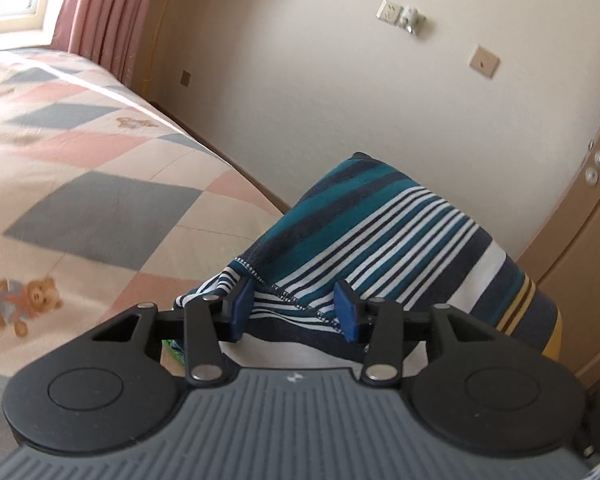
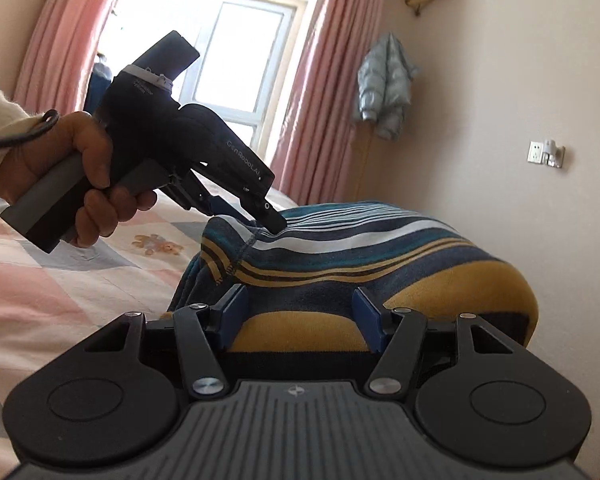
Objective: Fold clothes
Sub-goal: 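Lower the sweater onto the stack and open both tools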
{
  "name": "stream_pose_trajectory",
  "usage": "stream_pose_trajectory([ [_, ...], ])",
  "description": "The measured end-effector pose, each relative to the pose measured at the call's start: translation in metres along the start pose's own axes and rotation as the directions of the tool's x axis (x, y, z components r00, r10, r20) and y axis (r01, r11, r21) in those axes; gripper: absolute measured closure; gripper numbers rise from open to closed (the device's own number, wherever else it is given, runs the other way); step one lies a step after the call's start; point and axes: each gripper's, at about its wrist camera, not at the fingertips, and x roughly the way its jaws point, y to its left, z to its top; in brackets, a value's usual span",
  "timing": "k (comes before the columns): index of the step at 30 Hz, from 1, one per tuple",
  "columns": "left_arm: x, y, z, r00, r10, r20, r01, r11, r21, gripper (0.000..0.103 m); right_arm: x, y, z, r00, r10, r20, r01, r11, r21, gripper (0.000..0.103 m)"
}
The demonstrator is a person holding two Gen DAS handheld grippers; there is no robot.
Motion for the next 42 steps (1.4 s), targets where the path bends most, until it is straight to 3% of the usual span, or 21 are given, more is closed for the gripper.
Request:
stream_pose_trajectory([
  [3,0.005,-0.001,0.000,1.000,0.004,0.004,-0.004,1.000,0.013,0.063,0.005,0.000,0.000,1.000,-0.008,0.006,0.008,1.000,0.000,0.043],
  [9,-0.001,-0.017,0.021,1.000,0.000,-0.012,0.000,1.000,0.023,0.063,0.000,-0.015,0.045,0.994,0.007,-0.106,-0.003,0.999,0.034,0.042],
  [15,-0.026,-0.025,0.033,0.999,-0.028,0.023,0.028,0.999,-0.026,0.059,-0.012,-0.039,0.076,0.998,-0.060,-0.036,0.063,0.993,0.102,0.036],
  [19,-0.040,-0.037,0.033,0.999,-0.040,0.036,0.040,0.999,-0.014,0.053,-0.008,-0.062,0.077,0.993,-0.105,-0.044,0.112,0.972,0.209,0.035],
  [22,-0.033,-0.043,0.024,1.000,-0.024,-0.006,0.024,0.999,0.022,0.053,0.004,-0.075,0.060,0.990,-0.102,-0.094,0.124,0.956,0.267,0.034],
  [24,-0.024,-0.045,0.012,0.999,-0.014,-0.034,0.016,0.999,0.048,0.053,0.007,-0.069,0.045,0.990,-0.106,-0.097,0.123,0.973,0.194,0.026],
  [27,-0.017,-0.047,-0.002,0.999,-0.006,-0.033,0.009,0.996,0.086,0.053,0.010,-0.059,0.023,0.989,-0.109,-0.096,0.119,0.987,0.111,0.024],
  [33,-0.011,-0.055,-0.009,0.999,0.026,-0.032,-0.021,0.991,0.133,0.051,0.014,-0.061,0.017,0.989,-0.106,-0.101,0.119,0.984,0.136,0.024],
  [38,-0.021,-0.069,0.006,0.996,0.068,-0.064,-0.059,0.989,0.134,0.050,0.010,-0.054,0.046,0.978,-0.132,-0.161,0.144,0.988,0.062,0.025],
  [40,-0.035,-0.076,0.016,0.995,0.079,-0.062,-0.069,0.987,0.143,0.040,-0.004,-0.054,0.063,0.976,-0.154,-0.152,0.170,0.981,0.098,0.025],
  [42,-0.055,-0.082,0.023,0.996,0.073,-0.051,-0.065,0.988,0.142,0.034,-0.020,-0.052,0.079,0.970,-0.179,-0.162,0.202,0.969,0.144,0.019],
])
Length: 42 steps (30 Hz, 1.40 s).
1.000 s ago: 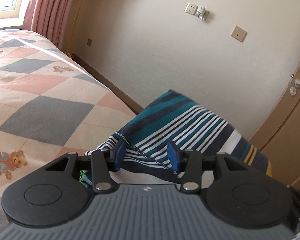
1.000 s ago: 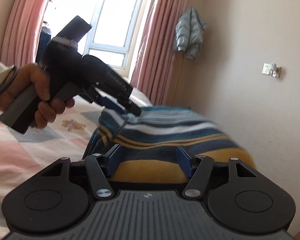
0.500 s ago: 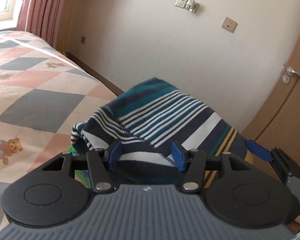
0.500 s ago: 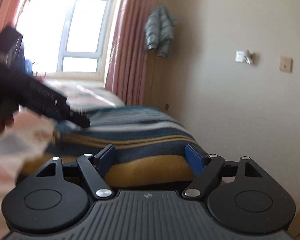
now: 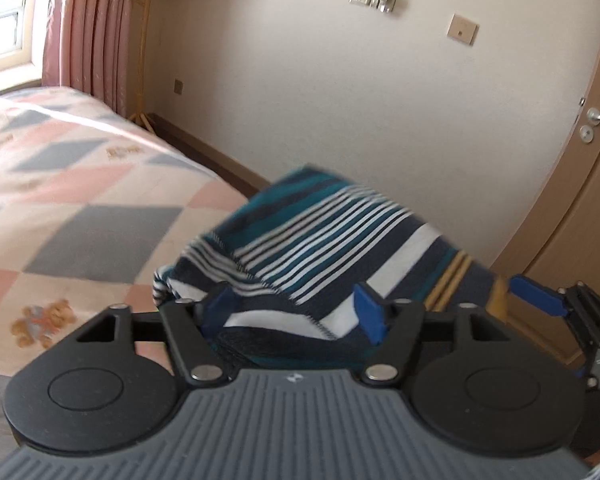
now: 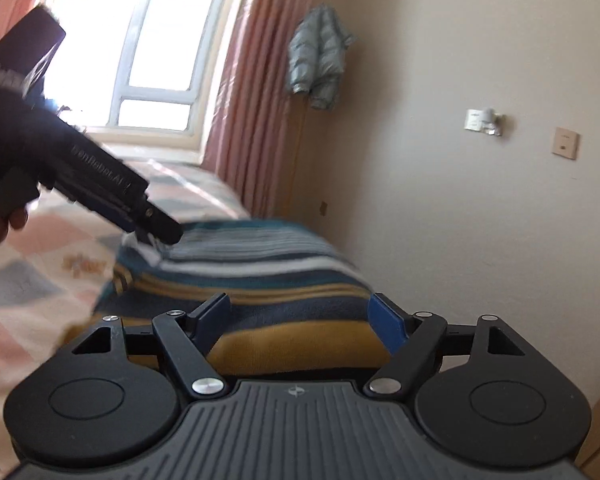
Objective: Fold clothes
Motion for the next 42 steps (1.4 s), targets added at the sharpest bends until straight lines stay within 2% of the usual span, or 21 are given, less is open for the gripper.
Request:
stream_pose_trajectory([
  [3,-0.033,-0.002,0.006,1.000,-0.015,-0.005,0.015,1.000,-0.015,0.026,-0.028,0.005,0.011,0.997,-0.029,-0.066,0.036,0.993,0.111,0.016],
  [6,-0.067,-0.005,0.006,0.997,-0.020,-0.074,0.019,1.000,-0.025,0.024,-0.063,0.019,0.022,0.992,-0.040,-0.117,0.067,0.969,0.239,0.016],
  [8,-0.096,-0.005,0.004,0.994,-0.014,-0.107,0.010,0.999,-0.033,0.023,-0.087,0.031,0.031,0.987,-0.046,-0.154,0.096,0.939,0.330,0.015],
  [12,-0.161,-0.007,-0.001,0.987,0.057,-0.152,-0.058,0.998,-0.001,0.007,-0.132,0.060,0.055,0.966,-0.063,-0.252,0.174,0.877,0.448,0.012],
  [13,-0.177,-0.007,-0.003,0.984,0.081,-0.160,-0.079,0.997,0.023,0.001,-0.141,0.069,0.062,0.957,-0.072,-0.280,0.197,0.872,0.449,0.012],
  [15,-0.210,-0.010,-0.007,0.977,0.139,-0.162,-0.126,0.988,0.087,0.001,-0.157,0.088,0.075,0.941,-0.099,-0.322,0.239,0.871,0.429,0.012],
  [17,-0.241,-0.011,-0.012,0.972,0.185,-0.146,-0.164,0.976,0.145,0.001,-0.176,0.108,0.083,0.935,-0.107,-0.338,0.251,0.874,0.417,0.011],
  [21,-0.289,-0.011,-0.021,0.969,0.209,-0.132,-0.180,0.963,0.200,0.001,-0.212,0.134,0.100,0.933,-0.100,-0.345,0.257,0.856,0.449,0.008],
  [24,-0.316,-0.017,-0.029,0.962,0.250,-0.109,-0.219,0.945,0.243,0.001,-0.237,0.146,0.109,0.936,-0.096,-0.337,0.260,0.836,0.483,0.002],
  [26,-0.331,-0.020,-0.032,0.960,0.268,-0.079,-0.241,0.936,0.256,0.001,-0.251,0.151,0.114,0.938,-0.093,-0.333,0.258,0.831,0.494,0.002],
  [28,-0.344,-0.022,-0.034,0.964,0.260,-0.059,-0.238,0.938,0.252,0.001,-0.263,0.156,0.116,0.938,-0.107,-0.329,0.268,0.825,0.497,0.002],
  [30,-0.354,-0.023,-0.033,0.969,0.241,-0.054,-0.222,0.945,0.239,0.001,-0.270,0.158,0.117,0.928,-0.139,-0.345,0.304,0.818,0.488,0.002],
  [31,-0.357,-0.024,-0.033,0.971,0.232,-0.059,-0.213,0.949,0.234,0.001,-0.273,0.159,0.118,0.920,-0.160,-0.357,0.328,0.814,0.480,0.002],
  [34,-0.363,-0.030,-0.031,0.973,0.213,-0.092,-0.185,0.952,0.245,0.001,-0.278,0.162,0.121,0.878,-0.254,-0.405,0.426,0.800,0.422,0.002],
  [37,-0.364,-0.036,-0.029,0.971,0.190,-0.145,-0.145,0.952,0.271,0.001,-0.280,0.162,0.123,0.853,-0.302,-0.426,0.474,0.790,0.389,0.002],
  [40,-0.363,-0.039,-0.028,0.970,0.185,-0.160,-0.138,0.954,0.266,0.001,-0.282,0.157,0.124,0.847,-0.314,-0.430,0.494,0.765,0.414,0.000],
  [42,-0.361,-0.040,-0.028,0.968,0.188,-0.168,-0.141,0.955,0.260,0.001,-0.281,0.153,0.124,0.858,-0.286,-0.427,0.471,0.771,0.429,0.000],
])
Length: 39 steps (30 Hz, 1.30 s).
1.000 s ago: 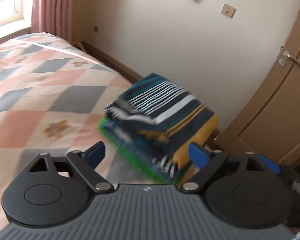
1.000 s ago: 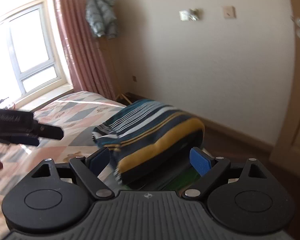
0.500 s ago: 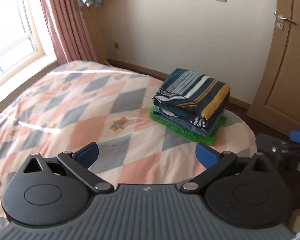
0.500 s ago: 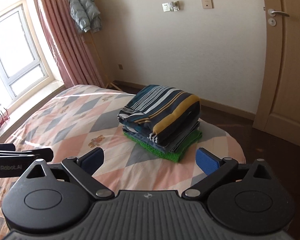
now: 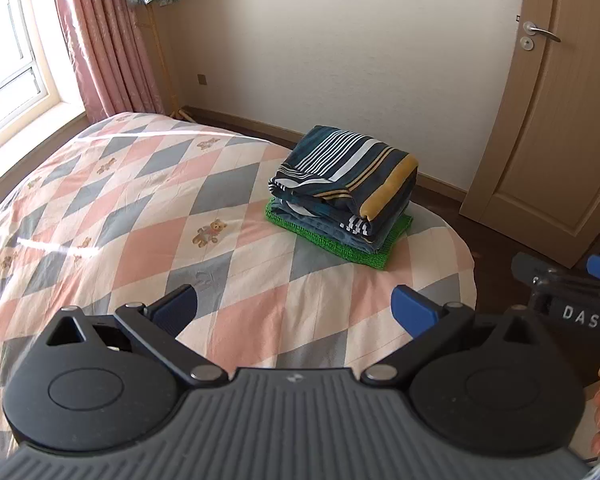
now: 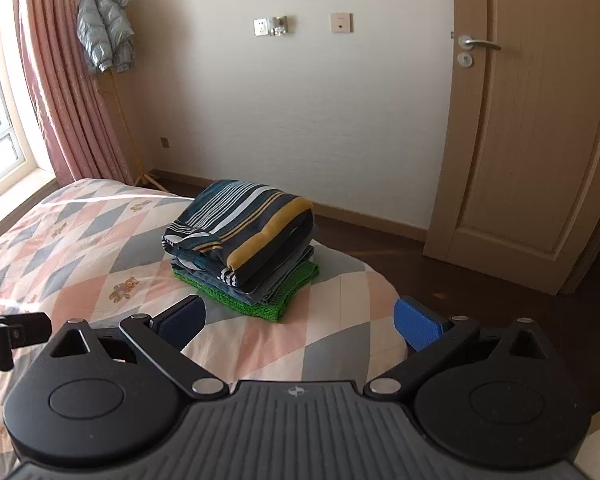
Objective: Fold clothes
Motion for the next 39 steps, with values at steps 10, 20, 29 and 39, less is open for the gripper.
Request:
stream_pose_trajectory([
  [10,0.020,0.003,0.005,0.998,0.040,-0.048,-0.042,0.999,-0.033,0.001,0.029,0.002,0.023,0.986,0.061,-0.156,-0.055,0.998,0.043,0.000],
  [20,0.054,-0.010,0.017,0.992,0.071,-0.102,-0.077,0.996,-0.054,0.001,0.069,0.007,0.031,0.959,0.059,-0.276,-0.076,0.996,-0.050,0.000],
  [29,0.094,-0.028,0.036,0.983,0.084,-0.162,-0.094,0.994,-0.059,0.001,0.113,0.000,0.042,0.932,0.060,-0.358,-0.106,0.988,-0.110,0.000],
  [39,0.128,-0.032,0.065,0.974,0.114,-0.194,-0.137,0.985,-0.108,0.001,0.157,-0.003,0.068,0.911,0.080,-0.404,-0.152,0.977,-0.150,0.000],
])
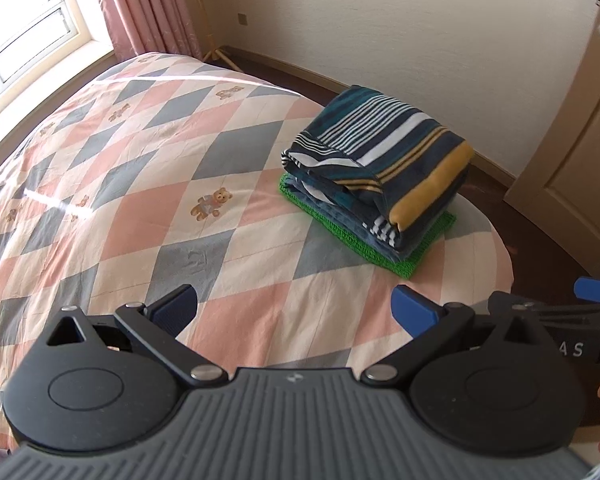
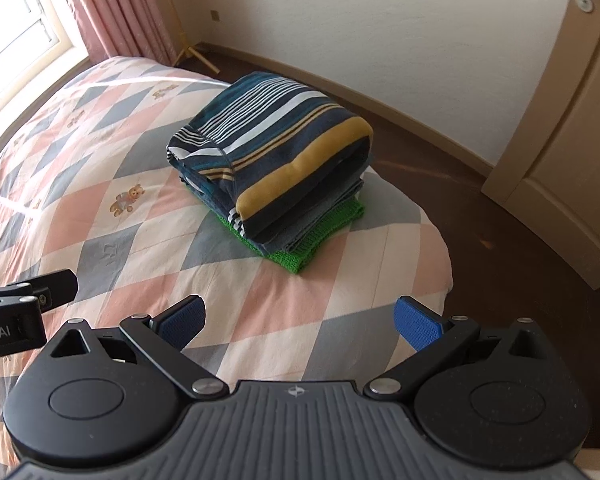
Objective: Fold clothes
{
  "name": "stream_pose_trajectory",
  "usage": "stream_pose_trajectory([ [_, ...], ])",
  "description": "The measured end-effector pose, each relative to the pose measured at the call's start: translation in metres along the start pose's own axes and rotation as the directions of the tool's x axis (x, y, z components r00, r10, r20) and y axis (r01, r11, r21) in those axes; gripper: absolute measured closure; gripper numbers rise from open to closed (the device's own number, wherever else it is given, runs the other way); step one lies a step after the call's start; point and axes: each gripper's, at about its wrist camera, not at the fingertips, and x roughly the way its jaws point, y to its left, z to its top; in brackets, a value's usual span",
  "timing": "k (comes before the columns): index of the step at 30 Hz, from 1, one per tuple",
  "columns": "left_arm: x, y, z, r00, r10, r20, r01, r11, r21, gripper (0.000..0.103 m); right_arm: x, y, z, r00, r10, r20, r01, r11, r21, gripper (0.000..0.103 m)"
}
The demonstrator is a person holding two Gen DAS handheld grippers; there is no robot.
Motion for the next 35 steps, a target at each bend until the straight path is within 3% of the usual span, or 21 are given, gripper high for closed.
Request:
stream_pose_trajectory([
  [20,0.024,-0.025,0.047,1.000,0.018,-0.008,-0.018,0.999,-0.027,0.001,0.028,-0.023,0.052,0.999,0.032,-0.010,-0.032,0.999,-0.032,0.000],
  [35,0.009,-0.021,0.040,0.999,0.001,0.035,0.000,1.000,-0.028,0.001,0.015,-0.024,0.046,1.000,0.021,0.019,-0.020,0.999,-0.030,0.000],
])
